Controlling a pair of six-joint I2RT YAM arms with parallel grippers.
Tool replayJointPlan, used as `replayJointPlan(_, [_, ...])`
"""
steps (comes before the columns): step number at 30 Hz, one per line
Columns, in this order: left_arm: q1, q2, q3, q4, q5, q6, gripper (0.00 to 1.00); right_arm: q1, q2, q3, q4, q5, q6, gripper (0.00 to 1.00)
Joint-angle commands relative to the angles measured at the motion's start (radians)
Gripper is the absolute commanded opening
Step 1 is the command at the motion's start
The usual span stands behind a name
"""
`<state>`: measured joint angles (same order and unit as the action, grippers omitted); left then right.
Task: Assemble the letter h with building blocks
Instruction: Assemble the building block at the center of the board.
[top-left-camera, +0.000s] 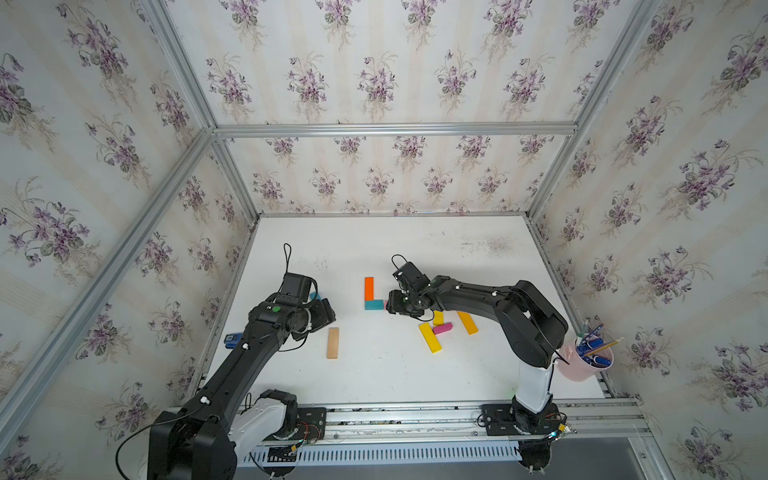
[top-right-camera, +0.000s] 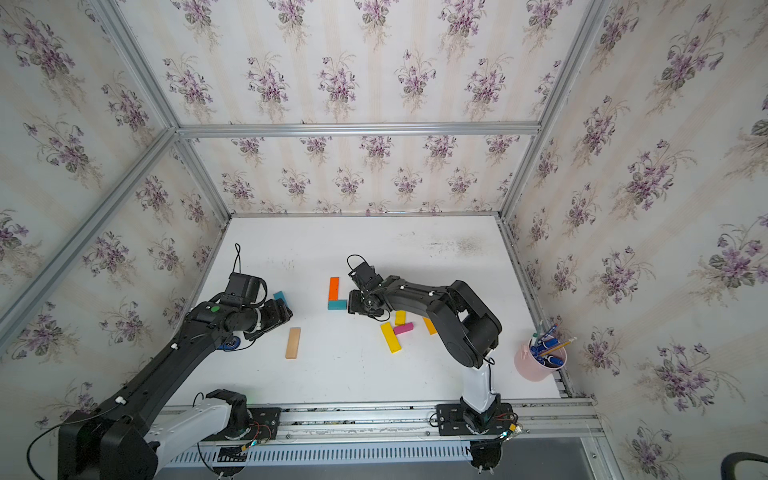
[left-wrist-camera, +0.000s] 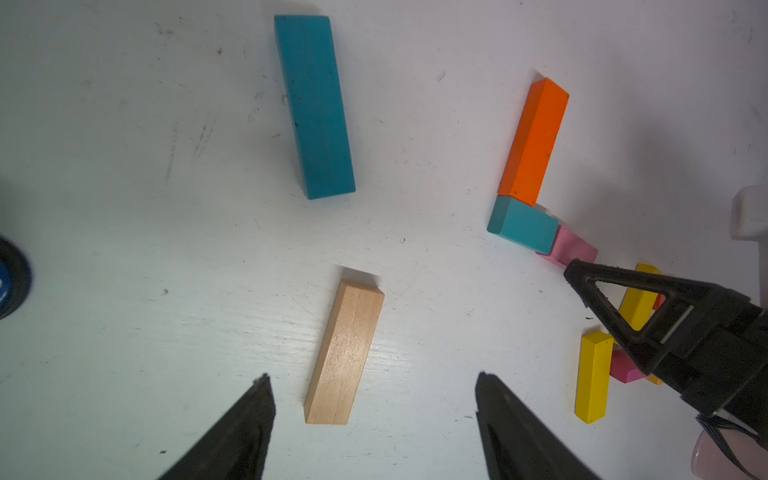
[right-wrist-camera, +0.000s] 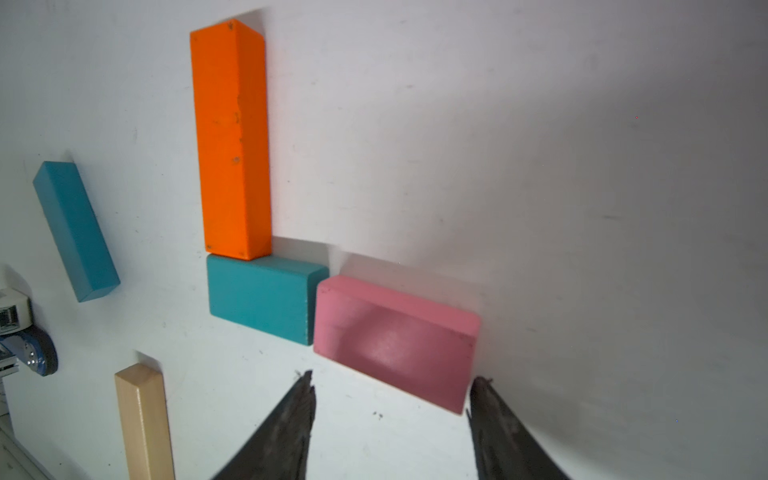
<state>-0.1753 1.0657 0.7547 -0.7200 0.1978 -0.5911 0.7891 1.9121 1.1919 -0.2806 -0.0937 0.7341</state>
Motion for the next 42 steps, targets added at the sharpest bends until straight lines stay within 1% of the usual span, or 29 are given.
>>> replayJointPlan(1, [0.0,0.003,0.008,0.005,0.002,0.016,0.79,0.005,-0.003,0.0,-0.043,0.046,-0.002,0.61])
replayJointPlan(6, [0.0,0.007,0.008,0.011,0.004,0.014,0.78,0.021,-0.035,-0.009,-0.074,0.09,-0.018,0.64])
replayJointPlan(12, [0.0,0.007,0.006,0.014,0.004,0.016,0.78,0.038,-0.057,-0.04,-0.1,0.133,-0.03,0.63])
replayJointPlan(15, [0.0,0.01,0.006,0.016,0.002,0.017,0.78,0.039,-0.039,-0.045,-0.115,0.157,-0.034,0.6])
replayJointPlan(23, [0.0,0.011,0.008,0.018,0.003,0.014,0.78,0.038,0.024,0.019,-0.141,0.206,-0.053,0.59])
replayJointPlan(28, [0.002,0.006,0.002,0.016,0.0,0.017,0.78,0.038,0.041,0.03,-0.141,0.21,-0.051,0.59])
replayJointPlan(32, [0.002,0.007,0.0,0.018,0.002,0.017,0.78,0.041,0.028,0.025,-0.14,0.196,-0.058,0.58])
replayJointPlan(36, [0.002,0.005,0.0,0.016,0.003,0.019,0.78,0.047,-0.04,0.014,-0.162,0.207,-0.056,0.58])
replayJointPlan(37, [0.002,0.004,0.0,0.017,0.002,0.02,0.78,0.046,-0.065,0.012,-0.16,0.21,-0.056,0.59])
replayJointPlan(39, [0.003,0.005,0.0,0.018,0.002,0.02,0.78,0.039,-0.092,0.037,-0.17,0.223,-0.066,0.64])
replayJointPlan(41, [0.002,0.006,0.004,0.017,0.003,0.02,0.78,0.014,-0.075,0.085,-0.176,0.209,-0.081,0.71])
replayJointPlan(42, [0.003,0.007,0.006,0.016,0.004,0.018,0.78,-0.002,-0.051,0.113,-0.184,0.194,-0.086,0.72])
